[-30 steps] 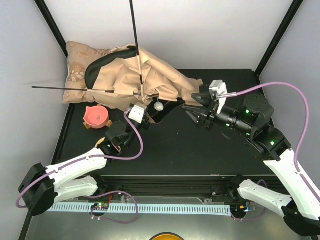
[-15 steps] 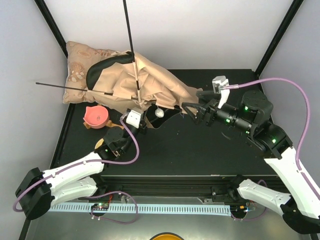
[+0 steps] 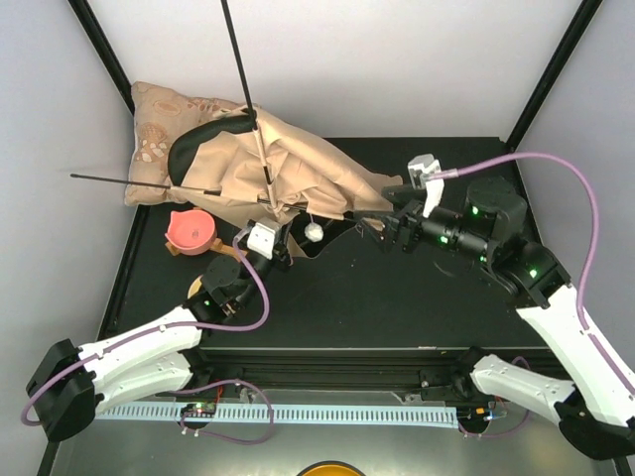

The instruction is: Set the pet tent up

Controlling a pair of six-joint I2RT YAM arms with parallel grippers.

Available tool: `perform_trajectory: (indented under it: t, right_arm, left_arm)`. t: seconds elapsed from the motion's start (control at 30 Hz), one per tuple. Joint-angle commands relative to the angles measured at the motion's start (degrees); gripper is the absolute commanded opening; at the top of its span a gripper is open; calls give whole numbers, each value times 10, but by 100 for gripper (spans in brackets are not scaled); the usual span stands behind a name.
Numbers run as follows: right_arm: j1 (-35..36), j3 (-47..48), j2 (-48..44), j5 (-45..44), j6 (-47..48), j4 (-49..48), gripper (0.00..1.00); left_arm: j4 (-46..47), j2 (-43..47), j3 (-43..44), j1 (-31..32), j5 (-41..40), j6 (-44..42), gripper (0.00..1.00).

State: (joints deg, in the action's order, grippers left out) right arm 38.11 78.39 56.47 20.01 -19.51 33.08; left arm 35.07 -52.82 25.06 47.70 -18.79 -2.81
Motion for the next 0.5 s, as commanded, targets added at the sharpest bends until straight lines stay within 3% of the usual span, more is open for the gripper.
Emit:
perform_trajectory:
  t: [0.0, 0.47]
  right_arm:
    - [-3, -67, -74, -8, 24, -70, 100]
    - [-2, -70, -72, 48, -13, -130, 100]
  left_arm:
    - [13, 15, 0, 3, 13, 15, 1]
    - [17, 11, 8, 4, 24, 26, 2]
